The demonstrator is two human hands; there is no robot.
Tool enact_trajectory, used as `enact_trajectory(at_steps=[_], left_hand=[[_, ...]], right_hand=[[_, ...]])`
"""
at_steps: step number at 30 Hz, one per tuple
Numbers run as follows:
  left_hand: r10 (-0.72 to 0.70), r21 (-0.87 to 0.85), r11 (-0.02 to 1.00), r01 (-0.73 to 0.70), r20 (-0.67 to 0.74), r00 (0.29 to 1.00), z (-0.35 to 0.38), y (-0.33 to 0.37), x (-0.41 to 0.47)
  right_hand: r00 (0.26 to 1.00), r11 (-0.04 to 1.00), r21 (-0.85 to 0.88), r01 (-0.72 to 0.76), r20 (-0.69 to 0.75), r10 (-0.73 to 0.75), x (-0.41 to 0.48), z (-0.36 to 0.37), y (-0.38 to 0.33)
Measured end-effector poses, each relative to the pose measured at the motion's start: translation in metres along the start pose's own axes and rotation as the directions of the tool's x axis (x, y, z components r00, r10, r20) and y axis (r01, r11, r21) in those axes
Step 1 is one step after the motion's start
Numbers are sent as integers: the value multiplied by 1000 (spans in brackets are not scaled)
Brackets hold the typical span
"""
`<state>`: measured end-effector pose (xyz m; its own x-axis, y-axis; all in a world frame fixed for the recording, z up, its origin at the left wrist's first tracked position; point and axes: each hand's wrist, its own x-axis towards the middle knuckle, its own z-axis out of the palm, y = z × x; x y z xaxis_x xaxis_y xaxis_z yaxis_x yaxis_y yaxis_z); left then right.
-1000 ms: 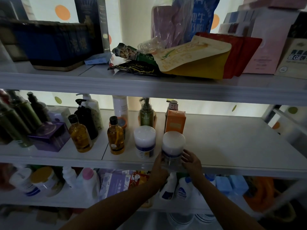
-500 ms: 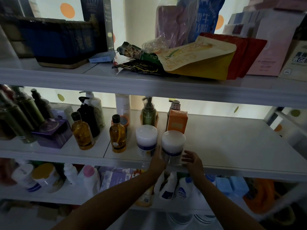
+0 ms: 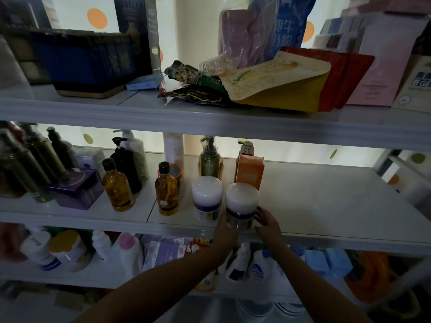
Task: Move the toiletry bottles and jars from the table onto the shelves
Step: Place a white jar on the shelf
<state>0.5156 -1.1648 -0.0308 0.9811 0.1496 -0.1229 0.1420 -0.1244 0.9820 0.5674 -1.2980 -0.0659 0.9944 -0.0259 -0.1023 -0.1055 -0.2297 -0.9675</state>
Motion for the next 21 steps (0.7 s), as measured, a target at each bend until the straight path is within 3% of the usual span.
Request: enact_trajectory(at_steps=[7, 12, 17, 21], left_hand=[[-43, 10, 999, 42, 137, 990, -16, 24, 13], [-43, -52, 998, 48, 88, 995, -10, 18, 15], [-28, 59, 998, 20, 129, 991, -8, 13, 20], [113, 207, 965, -163, 233, 966, -16, -5, 16]], right_hand=[[999, 999, -33, -37, -35, 36, -1, -6, 4], [999, 1000, -9, -19, -48, 18, 0, -3, 3], [999, 998, -55, -7, -34, 5, -2, -4, 5], [997, 979, -188, 75, -14, -80, -16, -1, 14]])
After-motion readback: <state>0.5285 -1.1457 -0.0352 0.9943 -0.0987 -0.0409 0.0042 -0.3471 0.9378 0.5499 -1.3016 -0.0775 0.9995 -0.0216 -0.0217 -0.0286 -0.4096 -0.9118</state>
